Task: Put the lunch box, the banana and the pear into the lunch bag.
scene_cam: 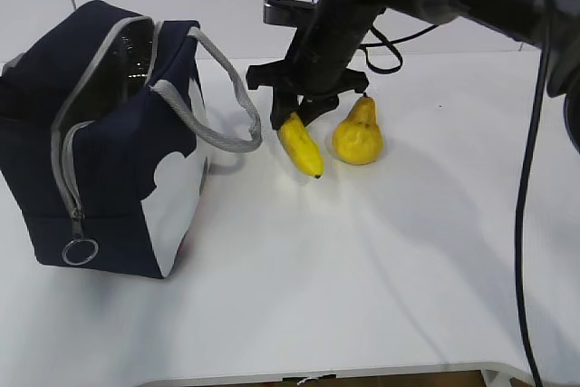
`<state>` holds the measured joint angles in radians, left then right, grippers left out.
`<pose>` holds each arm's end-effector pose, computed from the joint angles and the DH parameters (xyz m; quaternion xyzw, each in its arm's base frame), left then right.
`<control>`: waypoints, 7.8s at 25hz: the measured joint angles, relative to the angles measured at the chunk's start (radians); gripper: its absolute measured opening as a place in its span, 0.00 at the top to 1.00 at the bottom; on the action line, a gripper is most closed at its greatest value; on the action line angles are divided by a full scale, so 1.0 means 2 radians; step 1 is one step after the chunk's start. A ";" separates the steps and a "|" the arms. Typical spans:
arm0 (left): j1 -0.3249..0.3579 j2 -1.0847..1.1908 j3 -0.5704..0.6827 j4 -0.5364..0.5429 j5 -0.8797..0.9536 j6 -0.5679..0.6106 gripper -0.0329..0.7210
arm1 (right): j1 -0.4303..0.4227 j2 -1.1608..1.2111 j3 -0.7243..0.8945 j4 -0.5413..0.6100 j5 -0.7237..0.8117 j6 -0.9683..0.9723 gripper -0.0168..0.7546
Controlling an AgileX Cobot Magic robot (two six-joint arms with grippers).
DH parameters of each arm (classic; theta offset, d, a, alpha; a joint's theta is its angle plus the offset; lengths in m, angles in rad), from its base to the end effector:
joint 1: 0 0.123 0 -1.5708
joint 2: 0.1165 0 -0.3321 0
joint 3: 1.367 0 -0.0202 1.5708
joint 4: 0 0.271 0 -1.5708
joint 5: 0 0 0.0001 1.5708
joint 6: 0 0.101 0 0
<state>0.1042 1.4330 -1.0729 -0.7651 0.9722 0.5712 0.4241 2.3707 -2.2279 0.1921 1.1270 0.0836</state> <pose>0.3022 -0.0265 0.3282 0.0585 0.9270 -0.2695 0.2541 0.5155 0.2518 0.2384 -0.1421 0.9666 0.1382 0.1625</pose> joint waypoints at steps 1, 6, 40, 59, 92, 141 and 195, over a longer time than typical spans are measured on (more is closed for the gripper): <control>0.000 0.000 0.000 0.000 0.000 0.000 0.98 | 0.000 0.000 -0.006 -0.012 0.005 0.006 0.59; 0.000 0.000 0.000 0.000 0.000 0.000 0.98 | 0.000 0.000 -0.047 -0.023 0.040 0.021 0.59; 0.000 0.000 0.000 -0.040 0.005 0.000 0.98 | 0.000 -0.029 -0.168 0.354 0.066 -0.072 0.59; 0.000 0.000 0.000 -0.040 0.005 0.000 0.98 | 0.006 -0.048 -0.171 0.368 0.066 -0.125 0.59; 0.000 0.000 0.000 -0.041 0.009 0.000 0.98 | 0.004 -0.219 0.090 0.340 0.066 -0.250 0.59; 0.000 0.000 0.000 -0.100 0.009 0.028 0.98 | 0.053 -0.111 0.175 0.542 -0.130 -0.399 0.59; 0.000 0.000 0.000 -0.104 0.019 0.029 0.98 | 0.080 -0.185 -0.031 0.026 0.063 -0.271 0.26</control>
<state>0.1042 1.4330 -1.0729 -0.9741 1.0093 0.6282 0.5847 1.9998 -2.2905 0.2437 1.2529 -0.4582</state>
